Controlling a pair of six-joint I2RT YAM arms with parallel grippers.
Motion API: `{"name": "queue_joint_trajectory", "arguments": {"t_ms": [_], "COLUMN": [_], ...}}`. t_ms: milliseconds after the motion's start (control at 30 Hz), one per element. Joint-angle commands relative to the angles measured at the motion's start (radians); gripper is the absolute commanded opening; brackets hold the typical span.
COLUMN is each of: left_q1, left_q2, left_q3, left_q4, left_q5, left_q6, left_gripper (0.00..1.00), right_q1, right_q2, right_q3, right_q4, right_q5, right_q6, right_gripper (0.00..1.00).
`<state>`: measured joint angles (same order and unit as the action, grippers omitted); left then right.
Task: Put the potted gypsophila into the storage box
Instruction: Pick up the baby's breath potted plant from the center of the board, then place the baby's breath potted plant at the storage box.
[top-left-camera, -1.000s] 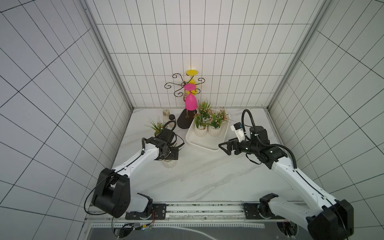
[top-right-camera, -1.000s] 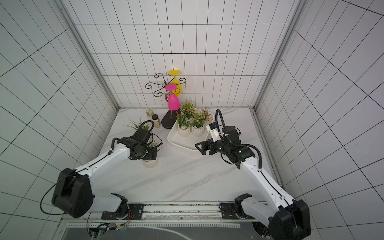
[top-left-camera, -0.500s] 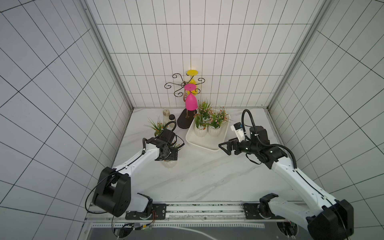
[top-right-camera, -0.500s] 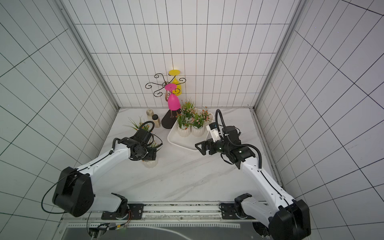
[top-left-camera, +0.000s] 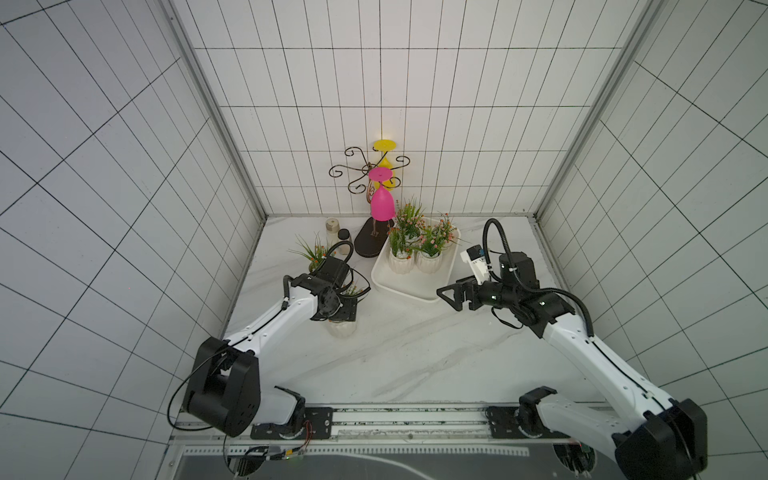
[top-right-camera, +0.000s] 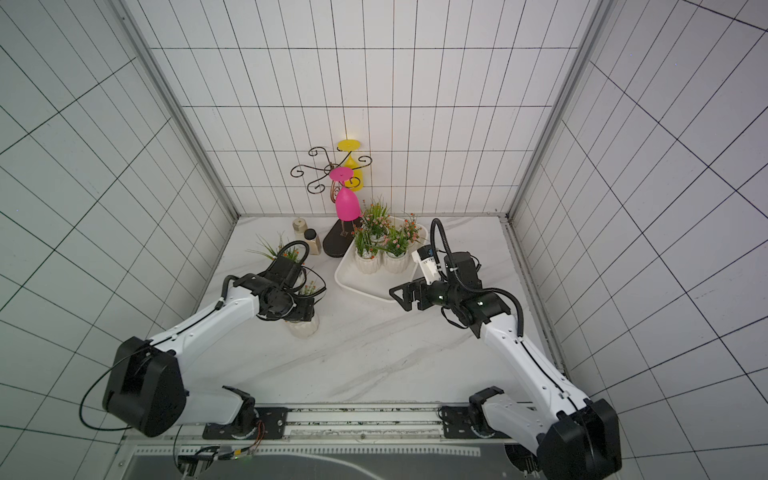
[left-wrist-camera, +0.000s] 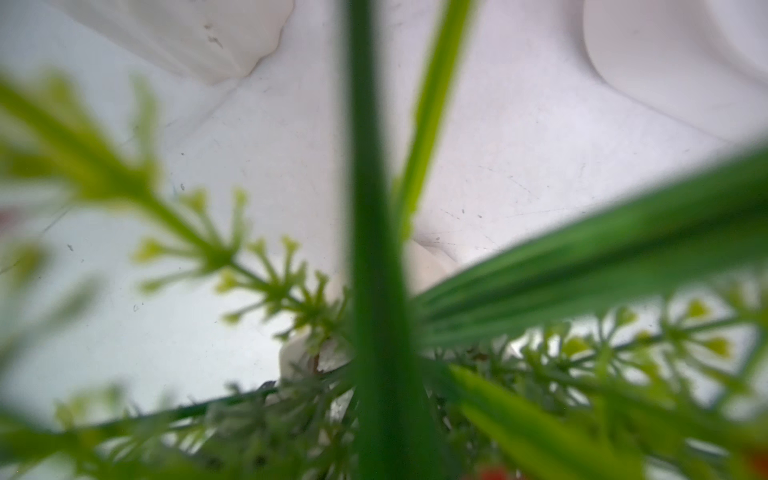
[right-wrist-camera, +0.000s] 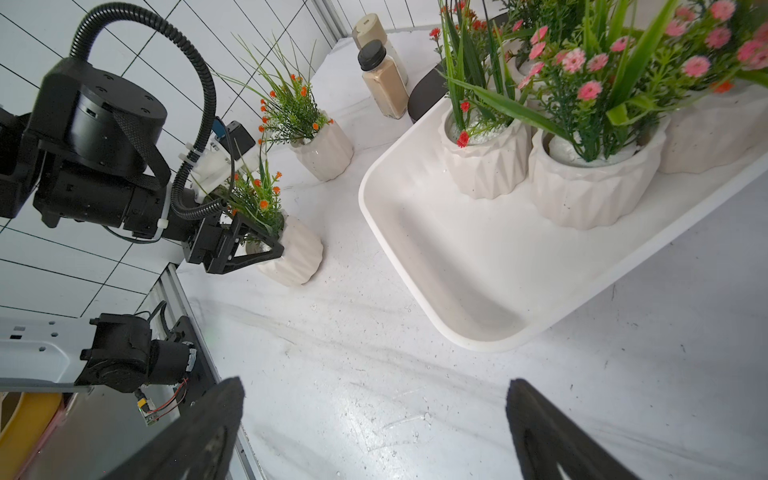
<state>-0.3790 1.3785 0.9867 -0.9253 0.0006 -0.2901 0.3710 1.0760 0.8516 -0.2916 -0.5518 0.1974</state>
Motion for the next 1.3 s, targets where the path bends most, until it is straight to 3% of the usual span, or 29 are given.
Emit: {"name": "queue_joint_trajectory", "arguments": {"t_ms": [0,400,633,867,1267], "left_q1": [-0.004,-0.037,-0.082,-0.111,-0.146], "left_q2": [-0.054,-0.089,-0.074,0.007,0.171], "left_q3": [0.093,0.314,0.425,0.539,0.612], "left_q4": [-0.009,-0.051,0.029,0.056,0.179], "left_q5": [0.024,0.064,0.098,0.133,0.128], "left_q6": [0.052,0.171,0.218,0.249,0.261], "left_gripper": [0.72,0.7,0.69,0.69,0.69], "right_q1": [-0.017,-0.033,-0.048,-0.057,-0.06], "right_q2": [-0.006,-0.021,-0.021,-0.012,-0.017], "right_q3": [0.006,0.037,0.071,0.107,0.096], "right_q4": [-0.011,-0.084,-0.123,-0.137,-0.113], "right_q5": [-0.043,-0.014,0.001,0.01,0.0], "right_q6": [-0.019,-0.053,-0.083,-0.089,-0.065], "right_gripper": [0.99,0.99,0.99,0.99,0.99]}}
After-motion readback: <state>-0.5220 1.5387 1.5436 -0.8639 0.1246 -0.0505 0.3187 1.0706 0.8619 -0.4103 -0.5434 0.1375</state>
